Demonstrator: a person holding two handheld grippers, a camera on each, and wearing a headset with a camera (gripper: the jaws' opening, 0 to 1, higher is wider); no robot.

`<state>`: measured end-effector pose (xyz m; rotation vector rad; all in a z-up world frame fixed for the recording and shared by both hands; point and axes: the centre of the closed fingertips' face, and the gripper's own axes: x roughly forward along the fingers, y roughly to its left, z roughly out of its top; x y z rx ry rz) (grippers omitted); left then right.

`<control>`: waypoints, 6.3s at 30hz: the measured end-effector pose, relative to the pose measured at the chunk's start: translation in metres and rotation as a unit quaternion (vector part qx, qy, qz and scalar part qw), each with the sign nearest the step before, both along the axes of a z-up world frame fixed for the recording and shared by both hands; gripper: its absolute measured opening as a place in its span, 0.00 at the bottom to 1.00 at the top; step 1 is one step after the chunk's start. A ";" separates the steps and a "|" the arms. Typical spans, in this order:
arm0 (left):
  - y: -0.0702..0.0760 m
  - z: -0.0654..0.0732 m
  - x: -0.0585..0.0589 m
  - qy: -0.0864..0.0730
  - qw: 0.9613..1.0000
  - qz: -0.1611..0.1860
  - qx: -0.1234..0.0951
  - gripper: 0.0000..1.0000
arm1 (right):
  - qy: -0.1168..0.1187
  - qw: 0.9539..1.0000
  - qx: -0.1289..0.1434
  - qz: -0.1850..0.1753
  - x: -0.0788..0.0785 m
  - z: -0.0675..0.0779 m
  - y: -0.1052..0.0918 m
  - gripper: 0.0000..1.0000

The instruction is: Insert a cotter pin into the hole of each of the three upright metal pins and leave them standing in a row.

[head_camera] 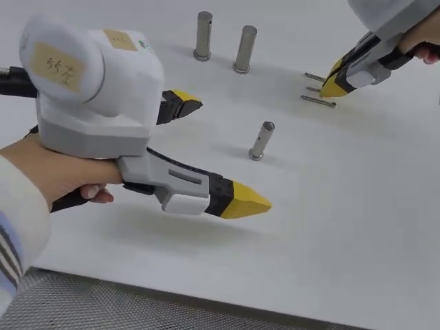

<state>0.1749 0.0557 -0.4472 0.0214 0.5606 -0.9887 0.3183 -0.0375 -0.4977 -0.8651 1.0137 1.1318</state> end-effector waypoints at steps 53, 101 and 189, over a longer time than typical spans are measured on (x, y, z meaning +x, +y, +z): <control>-0.004 0.011 0.001 0.033 0.999 -0.008 -0.037 0.86 | -0.160 0.971 0.170 -0.050 -0.041 0.083 -0.001 0.00; -0.041 0.050 -0.004 0.122 0.984 -0.030 -0.129 0.20 | -0.258 0.945 0.199 -0.002 -0.147 0.086 0.042 0.00; -0.051 0.058 -0.038 -0.044 0.975 -0.211 -0.048 0.00 | -0.034 0.945 0.316 -0.075 -0.180 0.075 0.053 0.00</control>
